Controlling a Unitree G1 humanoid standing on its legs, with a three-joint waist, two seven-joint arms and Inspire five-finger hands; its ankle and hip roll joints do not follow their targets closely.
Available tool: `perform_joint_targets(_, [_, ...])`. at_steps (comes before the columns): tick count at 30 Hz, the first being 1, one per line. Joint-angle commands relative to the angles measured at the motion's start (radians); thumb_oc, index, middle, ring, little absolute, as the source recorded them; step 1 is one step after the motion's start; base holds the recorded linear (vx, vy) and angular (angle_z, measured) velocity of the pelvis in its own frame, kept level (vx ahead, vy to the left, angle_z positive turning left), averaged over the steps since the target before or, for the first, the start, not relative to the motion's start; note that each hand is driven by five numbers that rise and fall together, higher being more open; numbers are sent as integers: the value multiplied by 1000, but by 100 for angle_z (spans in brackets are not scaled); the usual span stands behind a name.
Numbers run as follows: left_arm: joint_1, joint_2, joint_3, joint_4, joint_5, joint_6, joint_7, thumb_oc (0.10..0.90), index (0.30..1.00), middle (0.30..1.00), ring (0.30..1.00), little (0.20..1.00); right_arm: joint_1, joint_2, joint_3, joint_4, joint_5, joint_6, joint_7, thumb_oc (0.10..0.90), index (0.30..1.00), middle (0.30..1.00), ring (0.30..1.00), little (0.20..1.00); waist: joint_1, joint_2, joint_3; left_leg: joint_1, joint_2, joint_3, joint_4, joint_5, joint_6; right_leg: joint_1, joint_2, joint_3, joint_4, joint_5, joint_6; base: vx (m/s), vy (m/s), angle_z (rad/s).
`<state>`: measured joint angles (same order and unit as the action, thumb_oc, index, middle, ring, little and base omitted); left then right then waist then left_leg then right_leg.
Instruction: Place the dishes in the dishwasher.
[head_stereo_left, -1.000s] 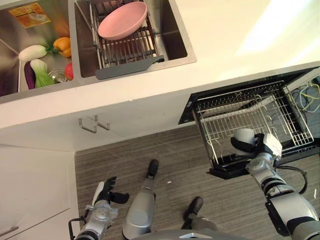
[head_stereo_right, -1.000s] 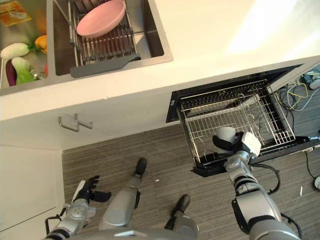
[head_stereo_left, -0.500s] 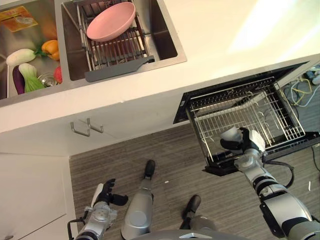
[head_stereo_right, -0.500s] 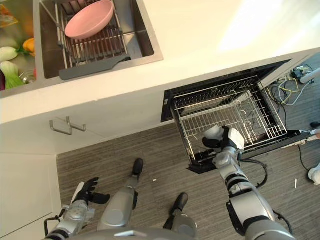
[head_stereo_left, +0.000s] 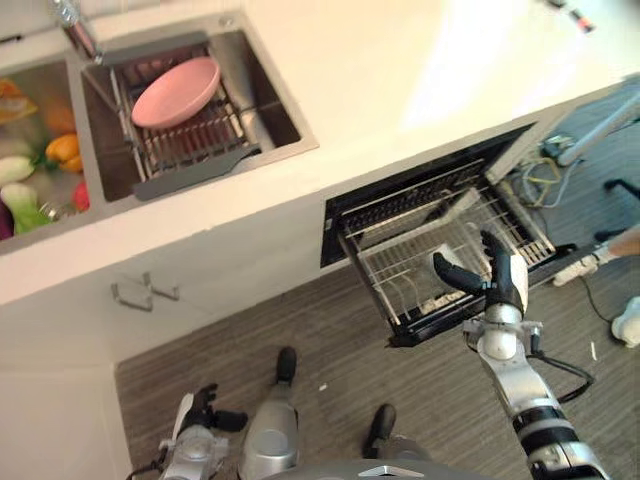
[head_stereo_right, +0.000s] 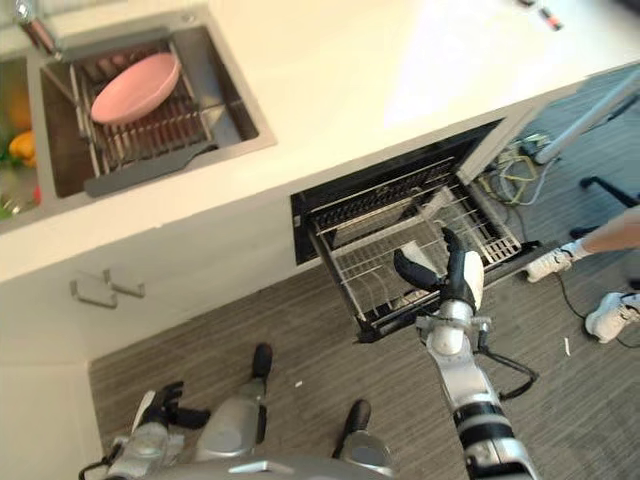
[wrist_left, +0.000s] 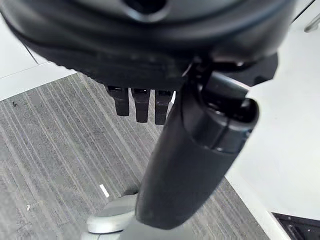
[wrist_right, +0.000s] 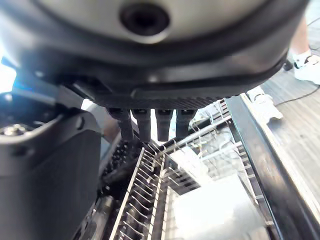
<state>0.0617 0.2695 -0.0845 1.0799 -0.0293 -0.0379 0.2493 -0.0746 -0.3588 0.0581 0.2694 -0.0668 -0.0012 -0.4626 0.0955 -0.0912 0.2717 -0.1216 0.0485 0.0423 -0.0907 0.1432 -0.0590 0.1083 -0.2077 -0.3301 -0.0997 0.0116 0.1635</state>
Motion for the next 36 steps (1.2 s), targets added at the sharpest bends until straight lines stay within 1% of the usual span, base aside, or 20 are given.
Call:
perform_joint_targets(1, [3, -42, -22, 151, 24, 46, -54, 800, 900, 900, 900, 900, -16, -76, -71, -157, 72, -129, 71, 800, 900, 900, 900, 900, -12, 59, -117, 70, 46, 5, 7, -103, -10, -41, 20, 9, 40, -33, -4, 50, -77, -23])
perform_joint_targets(8, [21, -67, 11, 217, -7, 53, -78, 800, 900, 900, 900, 900, 29, -40, -55, -323, 194, -194, 158, 800, 900, 900, 900, 900, -31, 91, -149, 93, 68, 11, 5, -84, -29, -24, 54, 27, 27, -46, -24, -7, -70, -12])
perform_joint_targets(11, [15, -72, 27, 232, -28, 49, -69, 800, 900, 900, 900, 900, 46, -42, -53, -401, 260, -214, 189, 800, 900, 900, 900, 900, -51, 98, -122, 29, 81, 30, 128, -80, -50, -17, 56, 19, 26, -54, -37, -122, -62, 14])
perform_joint_targets(12, [12, -76, 46, 229, -30, 45, -58, 800, 900, 900, 900, 900, 51, -49, -54, -446, 289, -226, 205, 800, 900, 900, 900, 900, -70, 89, -101, -38, 105, 153, 235, -81, -51, -6, 41, -11, 17, -56, -43, -186, -46, 40])
perform_joint_targets(13, [12, -76, 46, 229, -30, 45, -58, 800, 900, 900, 900, 900, 51, -49, -54, -446, 289, -226, 205, 800, 900, 900, 900, 900, -70, 89, -101, -38, 105, 153, 235, -81, -51, -6, 41, -11, 17, -56, -43, -101, 68, 93])
perform_joint_targets(14, [19, -81, 64, 239, -19, 46, -53, 800, 900, 900, 900, 900, 40, -54, -58, -464, 303, -236, 215, 800, 900, 900, 900, 900, -85, 93, -108, -38, 175, 247, 259, -85, -68, 0, 26, -29, 15, -67, -34, -8, 159, 120])
perform_joint_targets(15, [30, -82, 75, 247, -9, 46, -50, 800, 900, 900, 900, 900, 33, -58, -58, -477, 305, -238, 221, 800, 900, 900, 900, 900, -81, 100, -102, -29, 215, 260, 251, -58, -74, -1, 19, -38, 18, -53, -32, 36, 246, 114])
perform_joint_targets(16, [39, -82, 80, 261, -1, 47, -48, 800, 900, 900, 900, 900, 30, -56, -61, -484, 310, -241, 227, 800, 900, 900, 900, 900, -78, 104, -105, -17, 229, 231, 233, -51, -81, 3, 10, -37, 21, -49, -25, 107, 376, 48])
perform_joint_targets(17, [53, -81, 94, 285, -1, 51, -42, 800, 900, 900, 900, 900, 25, -55, -68, -491, 327, -243, 241, 800, 900, 900, 900, 900, -71, 110, -115, 6, 252, 141, 185, -38, -99, 10, -11, -32, 31, -41, -8, 130, 295, -11])
perform_joint_targets(20, [47, -79, 90, 298, 17, 63, -36, 800, 900, 900, 900, 900, 23, -68, -101, -499, 319, -246, 231, 800, 900, 900, 900, 900, -78, 125, -144, 36, 281, 121, 97, -25, -113, 5, -66, -63, 76, -40, 22, 122, 426, 2])
perform_joint_targets(21, [48, -80, 89, 298, 17, 64, -36, 800, 900, 900, 900, 900, 24, -68, -102, -499, 319, -246, 231, 800, 900, 900, 900, 900, -78, 125, -145, 38, 279, 122, 92, -23, -112, 5, -68, -64, 78, -41, 23, 160, 640, 66])
perform_joint_targets(23, [35, -80, 64, 285, 54, 69, -55, 800, 900, 900, 900, 900, 50, -69, -171, -508, 270, -226, 219, 800, 900, 900, 900, 900, -77, 123, -172, 59, 196, 128, 13, -44, -97, 1, -163, -109, 171, 7, 47, 154, 575, 75])
perform_joint_targets(24, [35, -80, 64, 285, 54, 69, -55, 800, 900, 900, 900, 900, 50, -69, -171, -508, 270, -226, 219, 800, 900, 900, 900, 900, -77, 123, -172, 59, 196, 128, 13, -44, -97, 1, -163, -109, 171, 7, 47, 119, 401, 60])
perform_joint_targets(26, [20, -68, 33, 260, 69, 71, -63, 800, 900, 900, 900, 900, 30, -41, -179, -491, 258, -216, 210, 800, 900, 900, 900, 900, -76, 114, -168, 94, 93, 122, 10, -94, -21, -40, -255, -64, 332, 101, 49, 151, 625, 63])
perform_joint_targets(28, [17, -56, 35, 225, 44, 66, -60, 800, 900, 900, 900, 900, 4, -24, -167, -474, 261, -216, 202, 800, 900, 900, 900, 900, -69, 119, -155, 127, 54, 122, 4, -116, 16, -87, -282, -51, 438, 143, 37, 111, 537, 16])
perform_joint_targets(30, [14, -46, 33, 212, 36, 63, -59, 800, 900, 900, 900, 900, -5, -20, -160, -455, 264, -219, 201, 800, 900, 900, 900, 900, -65, 120, -150, 134, 48, 124, 3, -126, 26, -97, -272, -59, 461, 127, 35, 78, 266, 7])
perform_joint_targets(31, [7, -44, 22, 187, 18, 60, -65, 800, 900, 900, 900, 900, -3, -20, -165, -454, 265, -216, 203, 800, 900, 900, 900, 900, -84, 127, -142, 144, 37, 95, 3, -132, 39, -151, -162, 6, 462, 42, -1, 72, 166, 10])
perform_joint_targets(32, [7, -44, 21, 187, 18, 60, -65, 800, 900, 900, 900, 900, -3, -20, -165, -454, 265, -215, 203, 800, 900, 900, 900, 900, -83, 129, -144, 141, 40, 95, 3, -129, 38, -153, -158, 5, 457, 46, -4, 129, 223, 5])
perform_joint_targets(33, [1, -47, 19, 182, 12, 58, -66, 800, 900, 900, 900, 900, 2, -18, -176, -454, 276, -220, 200, 800, 900, 900, 900, 900, -91, 134, -139, 148, 31, 77, 3, -131, 40, -174, -91, 46, 403, -7, -19, 111, 88, 16])
perform_joint_targets(36, [-9, -58, 6, 197, 17, 54, -74, 800, 900, 900, 900, 900, 7, -10, -197, -437, 263, -227, 180, 800, 900, 900, 900, 900, -103, 117, -116, 181, 3, 38, 3, -158, 40, -220, -17, 91, 213, 22, -4, 153, 41, 46])
